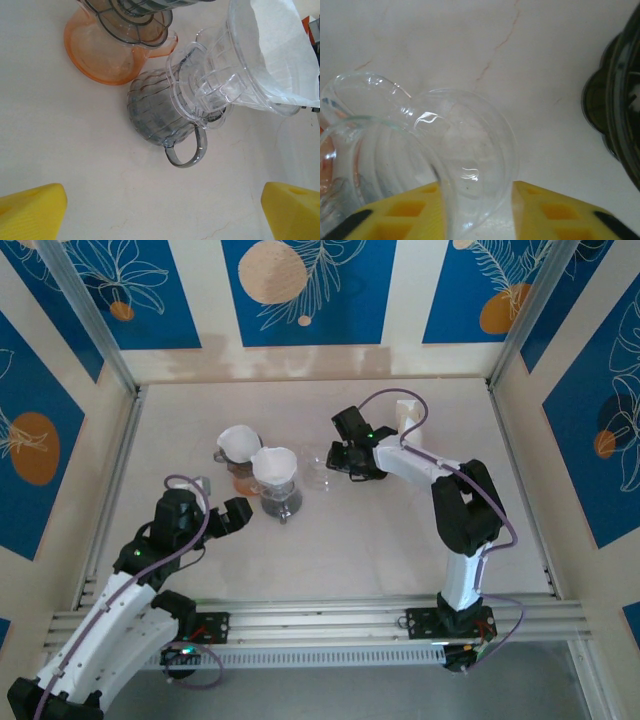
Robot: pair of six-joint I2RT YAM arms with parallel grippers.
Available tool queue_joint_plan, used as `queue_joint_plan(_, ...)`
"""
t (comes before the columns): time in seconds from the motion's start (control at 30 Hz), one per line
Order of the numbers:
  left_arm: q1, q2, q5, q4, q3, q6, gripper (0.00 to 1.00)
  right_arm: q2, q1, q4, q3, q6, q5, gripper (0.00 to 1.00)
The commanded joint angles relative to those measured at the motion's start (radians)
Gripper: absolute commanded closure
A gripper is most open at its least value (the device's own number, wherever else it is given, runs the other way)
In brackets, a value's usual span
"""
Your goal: Place the coffee filter in the dripper
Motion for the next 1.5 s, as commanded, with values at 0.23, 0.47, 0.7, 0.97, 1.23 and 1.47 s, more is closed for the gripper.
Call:
queue_joint_plan(0.23,0.013,-0.013,-0.013,0.001,-0.011,0.003,0.00,-0.092,0.029,-0.104,-0.046,-0.088,0.053,0.89)
queue_joint_plan(0.47,0.013,-0.019,-0.022,-0.003,-0.025,0.004,0.00,-0.275,0.085,-0.130,-0.204,-0.128,0.069,0.92)
queue_joint_plan(0.7,0.013,0.010,-0.010,0.022,-0.041,-0.004,0.00,-0.402,0.244,-0.195,-0.328,-0.077,0.116,0.92)
queue_joint_plan(0.97,0.013,0.012,-0.009,0.028,-0.048,-0.006,0.00,-0.405,0.353,-0.219,-0.376,-0.017,0.172,0.92)
queue_joint_plan(1.23,0.013,0.010,0.003,0.038,-0.058,-0.001,0.00,-0.367,0.395,-0.220,-0.369,0.009,0.210,0.80)
queue_joint_plan(1.47,0.012,0.013,0.007,0.049,-0.058,0.001,0.00,-0.453,0.370,-0.228,-0.366,0.002,0.244,0.64)
